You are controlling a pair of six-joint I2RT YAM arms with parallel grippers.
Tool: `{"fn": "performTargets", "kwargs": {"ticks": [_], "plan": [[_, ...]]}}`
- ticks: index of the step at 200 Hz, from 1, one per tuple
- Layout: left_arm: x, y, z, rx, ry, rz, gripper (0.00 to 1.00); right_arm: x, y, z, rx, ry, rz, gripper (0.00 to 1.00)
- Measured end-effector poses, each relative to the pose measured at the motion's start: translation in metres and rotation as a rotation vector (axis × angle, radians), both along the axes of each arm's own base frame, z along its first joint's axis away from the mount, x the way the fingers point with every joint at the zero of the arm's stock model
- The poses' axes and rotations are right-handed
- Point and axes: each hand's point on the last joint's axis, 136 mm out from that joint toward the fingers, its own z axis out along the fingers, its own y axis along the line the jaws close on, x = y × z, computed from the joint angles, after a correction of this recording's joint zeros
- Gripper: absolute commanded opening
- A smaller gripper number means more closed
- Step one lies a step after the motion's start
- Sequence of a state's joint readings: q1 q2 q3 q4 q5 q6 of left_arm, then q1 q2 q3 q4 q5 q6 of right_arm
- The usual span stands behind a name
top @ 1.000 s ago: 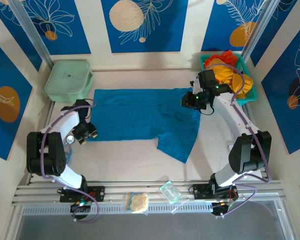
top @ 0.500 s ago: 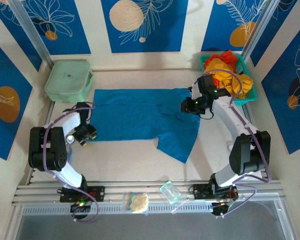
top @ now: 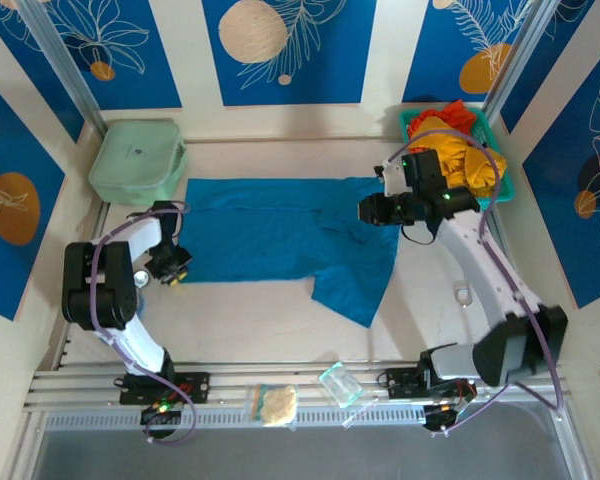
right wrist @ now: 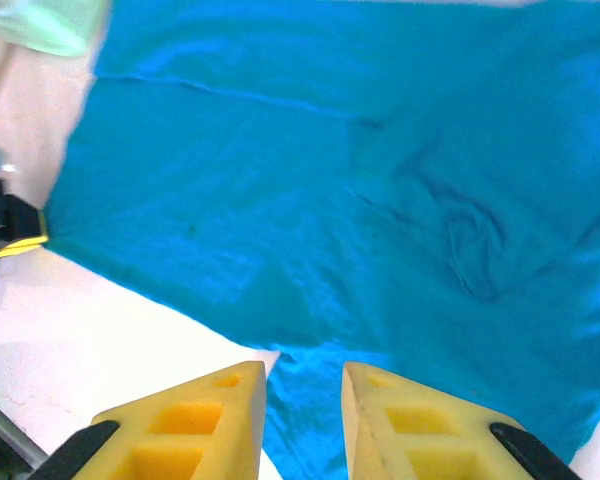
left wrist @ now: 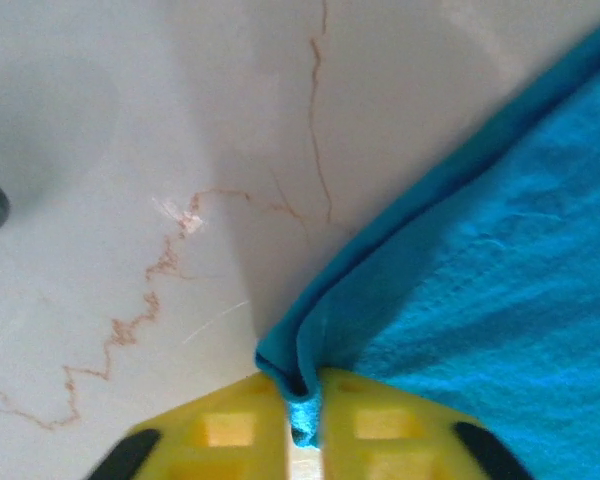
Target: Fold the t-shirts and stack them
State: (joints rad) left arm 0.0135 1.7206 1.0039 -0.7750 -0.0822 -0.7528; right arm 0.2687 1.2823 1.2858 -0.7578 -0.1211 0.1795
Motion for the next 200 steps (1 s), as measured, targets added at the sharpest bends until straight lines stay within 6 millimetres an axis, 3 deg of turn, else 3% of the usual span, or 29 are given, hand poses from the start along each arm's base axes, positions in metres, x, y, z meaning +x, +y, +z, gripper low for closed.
{"fn": "performTargets", "kwargs": {"ticks": [8,21,38,52,66,78,97,127,157,178,200], "plan": [[0.000,0.001,0.000,0.000,0.006,-0.007,0.00,-0.011,0.005,0.022,0.009,-0.084,0.039,0.36],[0.000,0.001,0.001,0.000,0.008,-0.024,0.00,-0.030,0.009,0.055,0.025,-0.210,0.091,0.52],[0.000,0.001,0.001,-0.001,0.008,-0.034,0.00,-0.061,0.013,0.094,0.034,-0.387,0.184,0.54],[0.000,0.001,0.001,-0.003,0.009,-0.050,0.00,-0.086,0.017,0.110,0.006,-0.500,0.288,0.66],[0.000,0.000,0.001,-0.004,0.008,-0.060,0.00,-0.111,0.023,0.109,-0.056,-0.591,0.420,0.71],[0.000,0.000,0.002,-0.005,0.005,-0.071,0.00,-0.130,0.027,0.091,-0.134,-0.621,0.540,0.68],[0.000,-0.001,0.002,-0.012,-0.010,-0.082,0.00,-0.153,0.024,0.044,-0.289,-0.589,0.724,0.67],[0.005,-0.005,0.004,-0.032,-0.054,-0.098,0.00,-0.186,0.003,-0.047,-0.563,-0.430,1.012,0.67],[0.033,-0.016,0.009,-0.085,-0.178,-0.121,0.00,-0.229,-0.027,-0.140,-0.804,-0.228,1.367,0.66],[0.042,-0.019,0.019,-0.095,-0.236,-0.136,0.00,-0.237,-0.039,-0.171,-0.876,-0.145,1.476,0.66],[0.046,-0.020,0.029,-0.095,-0.274,-0.149,0.00,-0.232,-0.035,-0.189,-0.897,-0.122,1.520,0.65]]}}
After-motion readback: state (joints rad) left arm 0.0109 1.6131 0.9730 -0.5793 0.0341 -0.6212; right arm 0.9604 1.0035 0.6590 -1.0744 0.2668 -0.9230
